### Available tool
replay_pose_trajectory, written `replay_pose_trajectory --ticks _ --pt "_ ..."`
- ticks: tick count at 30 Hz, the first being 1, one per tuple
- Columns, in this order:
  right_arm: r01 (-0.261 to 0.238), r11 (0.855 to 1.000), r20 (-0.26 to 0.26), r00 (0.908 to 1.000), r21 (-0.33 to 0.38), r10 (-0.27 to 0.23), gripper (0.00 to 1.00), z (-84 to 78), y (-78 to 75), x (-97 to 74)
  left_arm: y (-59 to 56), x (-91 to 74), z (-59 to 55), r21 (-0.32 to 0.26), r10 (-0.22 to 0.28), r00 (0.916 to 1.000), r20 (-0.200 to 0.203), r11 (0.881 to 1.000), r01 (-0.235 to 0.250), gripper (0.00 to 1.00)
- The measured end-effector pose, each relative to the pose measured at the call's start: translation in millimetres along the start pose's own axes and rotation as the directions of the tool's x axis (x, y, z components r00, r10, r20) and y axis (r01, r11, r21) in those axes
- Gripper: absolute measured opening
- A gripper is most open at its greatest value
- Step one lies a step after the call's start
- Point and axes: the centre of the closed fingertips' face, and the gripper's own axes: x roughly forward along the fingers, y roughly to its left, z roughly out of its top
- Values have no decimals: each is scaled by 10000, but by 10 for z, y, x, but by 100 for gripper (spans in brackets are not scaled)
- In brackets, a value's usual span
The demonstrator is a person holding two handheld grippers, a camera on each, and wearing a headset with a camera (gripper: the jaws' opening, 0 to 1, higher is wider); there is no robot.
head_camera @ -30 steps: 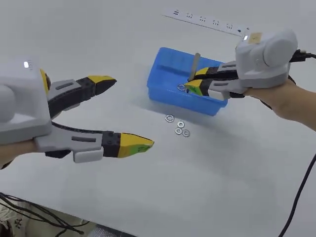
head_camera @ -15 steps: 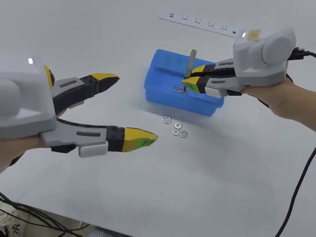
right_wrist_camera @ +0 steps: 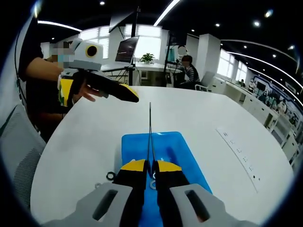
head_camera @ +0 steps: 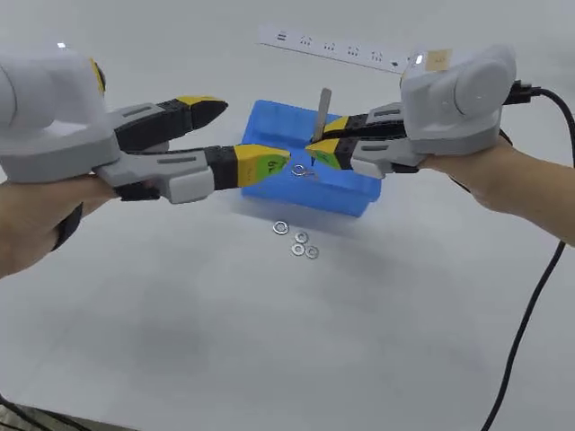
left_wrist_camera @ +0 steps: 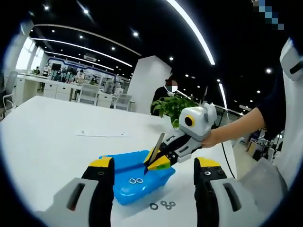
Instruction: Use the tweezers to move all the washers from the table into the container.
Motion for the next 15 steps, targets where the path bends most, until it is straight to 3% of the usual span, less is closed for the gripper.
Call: replay_pose_trajectory --ticks 3,6,9,15 --pt "-36 10000 -57 10000 -65 36 8 -1 22 -1 -14 146 -8 518 -474 9982 -368 9974 493 64" --pt "-107 9998 -121 9999 -170 105 8 -6 44 -2 -81 259 3 633 -912 9941 -583 9935 948 62" --pt "-205 9994 -156 9997 -264 201 8 -11 66 -2 -139 334 2 677 -1329 9876 -841 9880 1387 50" --pt "-312 9991 -191 9993 -301 306 8 -50 99 4 -101 483 22 985 -1708 9780 -1197 9782 1829 43"
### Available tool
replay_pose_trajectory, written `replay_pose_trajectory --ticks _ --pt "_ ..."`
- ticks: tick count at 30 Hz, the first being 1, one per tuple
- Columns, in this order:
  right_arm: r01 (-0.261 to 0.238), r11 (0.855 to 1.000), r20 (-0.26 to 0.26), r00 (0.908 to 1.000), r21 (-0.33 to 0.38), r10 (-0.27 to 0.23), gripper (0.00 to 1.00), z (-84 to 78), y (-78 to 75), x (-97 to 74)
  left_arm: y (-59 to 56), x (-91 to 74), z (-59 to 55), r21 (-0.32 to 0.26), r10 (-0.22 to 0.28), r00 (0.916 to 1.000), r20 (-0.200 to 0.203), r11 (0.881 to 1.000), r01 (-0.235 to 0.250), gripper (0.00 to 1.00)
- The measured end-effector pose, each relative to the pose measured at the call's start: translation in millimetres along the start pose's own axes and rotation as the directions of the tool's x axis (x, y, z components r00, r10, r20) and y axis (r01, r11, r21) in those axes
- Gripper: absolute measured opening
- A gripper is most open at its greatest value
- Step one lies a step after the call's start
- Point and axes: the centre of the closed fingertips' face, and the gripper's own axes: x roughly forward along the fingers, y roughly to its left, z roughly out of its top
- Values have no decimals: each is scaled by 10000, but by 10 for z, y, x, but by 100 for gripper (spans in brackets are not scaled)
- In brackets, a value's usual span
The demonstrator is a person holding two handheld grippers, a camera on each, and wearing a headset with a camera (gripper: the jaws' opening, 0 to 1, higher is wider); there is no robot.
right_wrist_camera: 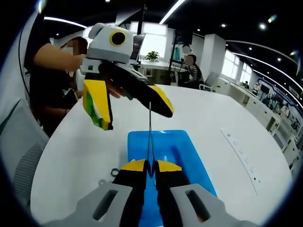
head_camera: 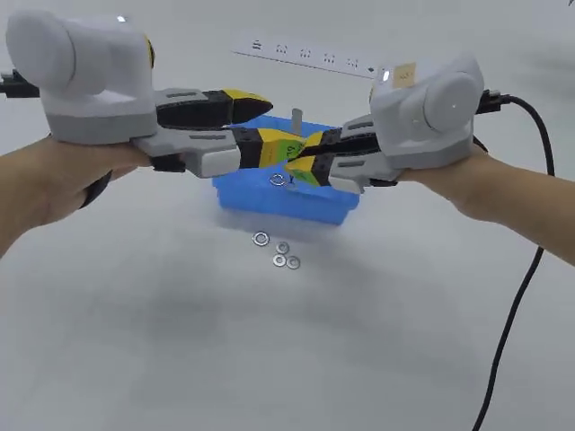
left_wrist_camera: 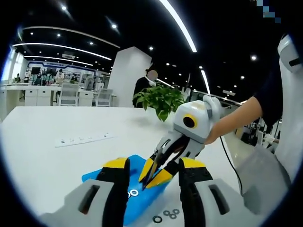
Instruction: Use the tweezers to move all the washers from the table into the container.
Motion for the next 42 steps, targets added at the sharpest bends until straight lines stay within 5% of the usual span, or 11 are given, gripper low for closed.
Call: replay_pose_trajectory --ticks 5,9,17,21,29,35,42 --pt "13 10000 15 10000 5 -13 8 3 8 -4 -76 40 -18 473 -474 9973 -563 9976 501 27" --pt "-53 10000 59 10000 -38 54 8 16 29 -16 -168 65 -8 887 -906 9930 -756 9913 972 24" --pt "-358 9991 45 9993 -223 359 8 16 95 -5 -264 100 -91 2144 -1517 9718 -1804 9582 1894 15" --pt "-397 9987 8 9992 -309 398 8 13 106 6 -279 107 -79 2362 -1582 9680 -1951 9503 2029 11" --pt "-309 9984 0 9995 -468 309 8 48 108 23 -218 57 -71 3716 -1316 9678 -2145 9054 2055 7" --pt "-6 9984 -34 10000 -560 4 10 56 93 19 -178 45 -81 4204 -1123 9659 -2335 8840 2044 5" --pt "237 9982 -113 9996 -547 -244 11 46 82 12 -201 60 -90 4353 -1020 9650 -2416 8774 2018 5"
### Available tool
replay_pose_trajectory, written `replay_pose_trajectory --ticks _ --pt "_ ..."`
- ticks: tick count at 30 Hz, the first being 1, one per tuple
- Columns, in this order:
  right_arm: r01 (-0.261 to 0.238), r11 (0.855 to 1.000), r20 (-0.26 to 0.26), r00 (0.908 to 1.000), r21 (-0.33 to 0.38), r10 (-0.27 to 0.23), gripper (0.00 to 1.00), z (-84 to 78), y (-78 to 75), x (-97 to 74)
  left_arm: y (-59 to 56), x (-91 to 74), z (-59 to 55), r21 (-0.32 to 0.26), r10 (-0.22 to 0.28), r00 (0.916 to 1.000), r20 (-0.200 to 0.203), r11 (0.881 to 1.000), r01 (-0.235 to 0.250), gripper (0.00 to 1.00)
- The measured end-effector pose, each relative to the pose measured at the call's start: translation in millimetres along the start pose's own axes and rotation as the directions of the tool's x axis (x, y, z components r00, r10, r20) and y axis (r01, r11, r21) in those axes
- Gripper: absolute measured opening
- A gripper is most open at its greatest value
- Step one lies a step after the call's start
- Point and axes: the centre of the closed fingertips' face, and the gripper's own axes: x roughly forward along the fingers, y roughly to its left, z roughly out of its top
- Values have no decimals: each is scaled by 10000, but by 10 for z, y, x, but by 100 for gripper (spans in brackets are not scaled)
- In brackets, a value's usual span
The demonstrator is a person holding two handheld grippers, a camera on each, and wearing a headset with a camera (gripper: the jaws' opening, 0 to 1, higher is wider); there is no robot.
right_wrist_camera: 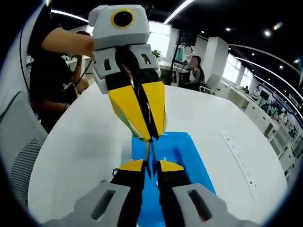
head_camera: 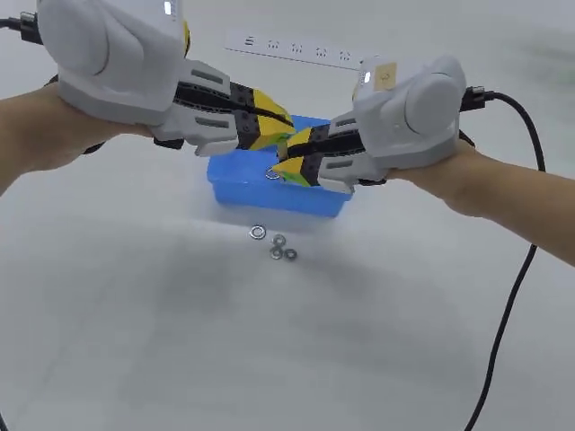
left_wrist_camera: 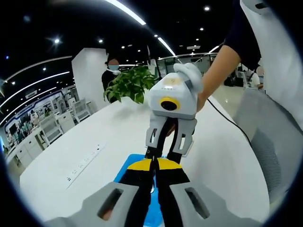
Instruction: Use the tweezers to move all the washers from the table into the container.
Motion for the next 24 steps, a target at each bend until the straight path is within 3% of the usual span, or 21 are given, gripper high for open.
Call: replay_pose_trajectory --ticks 5,10,15,24 --pt "609 9973 -21 9981 406 -609 13 -8 -90 -23 57 -17 -14 94 203 9997 -130 9998 -201 5" --pt "885 9928 -266 9959 811 -867 16 -77 -136 -60 104 -54 -47 188 444 9984 -343 9989 -438 5" --pt "1068 9840 7 9941 1426 -1080 20 -53 -133 -143 122 -105 -32 230 606 9976 -349 9979 -598 5" --pt "1295 9778 175 9908 1647 -1342 26 -27 -86 -281 10 -150 29 454 418 9975 -567 9982 -392 5"
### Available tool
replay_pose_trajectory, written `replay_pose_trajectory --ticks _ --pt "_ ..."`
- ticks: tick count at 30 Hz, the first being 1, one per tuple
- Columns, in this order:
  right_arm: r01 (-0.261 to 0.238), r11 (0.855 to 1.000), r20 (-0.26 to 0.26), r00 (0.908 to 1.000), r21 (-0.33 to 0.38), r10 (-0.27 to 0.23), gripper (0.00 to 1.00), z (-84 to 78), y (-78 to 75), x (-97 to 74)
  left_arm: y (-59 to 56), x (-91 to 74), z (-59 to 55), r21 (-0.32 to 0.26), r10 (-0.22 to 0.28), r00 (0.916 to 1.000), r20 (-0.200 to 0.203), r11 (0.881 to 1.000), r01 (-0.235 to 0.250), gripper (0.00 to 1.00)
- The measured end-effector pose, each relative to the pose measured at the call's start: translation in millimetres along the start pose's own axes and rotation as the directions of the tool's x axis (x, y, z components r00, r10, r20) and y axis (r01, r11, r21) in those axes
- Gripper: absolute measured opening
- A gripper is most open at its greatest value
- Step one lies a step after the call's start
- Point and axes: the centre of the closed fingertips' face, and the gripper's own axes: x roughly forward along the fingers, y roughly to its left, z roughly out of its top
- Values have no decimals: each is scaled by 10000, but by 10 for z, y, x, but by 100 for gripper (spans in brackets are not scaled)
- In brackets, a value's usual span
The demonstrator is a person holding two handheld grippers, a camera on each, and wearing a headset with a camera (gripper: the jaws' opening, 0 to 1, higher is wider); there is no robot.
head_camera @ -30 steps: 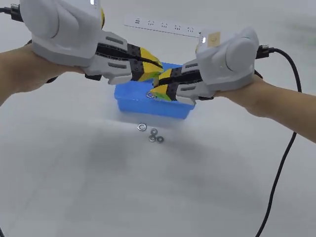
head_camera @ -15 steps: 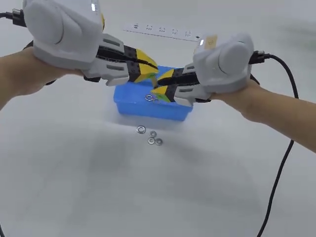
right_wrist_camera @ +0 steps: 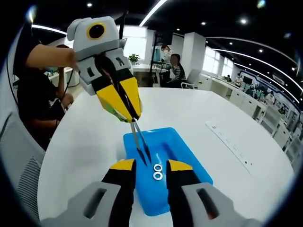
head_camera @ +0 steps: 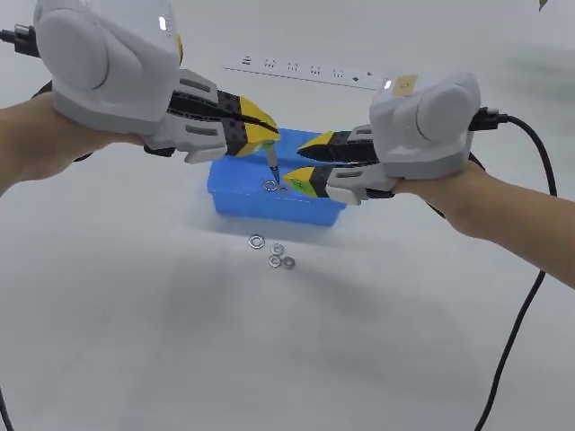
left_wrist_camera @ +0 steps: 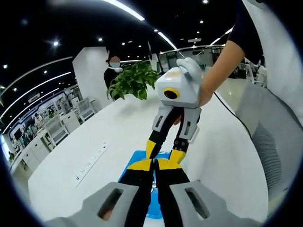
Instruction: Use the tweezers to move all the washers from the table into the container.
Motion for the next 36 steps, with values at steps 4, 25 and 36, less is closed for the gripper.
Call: replay_pose_trajectory --ticks 4,25,36 --pt "356 9985 -76 9993 -414 -360 28 -29 -19 -99 -28 -41 38 148 -4 9999 -139 9999 6 5" --pt "656 9953 261 9974 710 -676 47 -350 411 -603 -490 -182 287 405 -649 9979 -57 9971 650 5" --pt "709 9860 44 9974 1508 -723 61 -620 551 -745 -805 -187 111 -57 -1127 9936 -35 9936 1127 5"
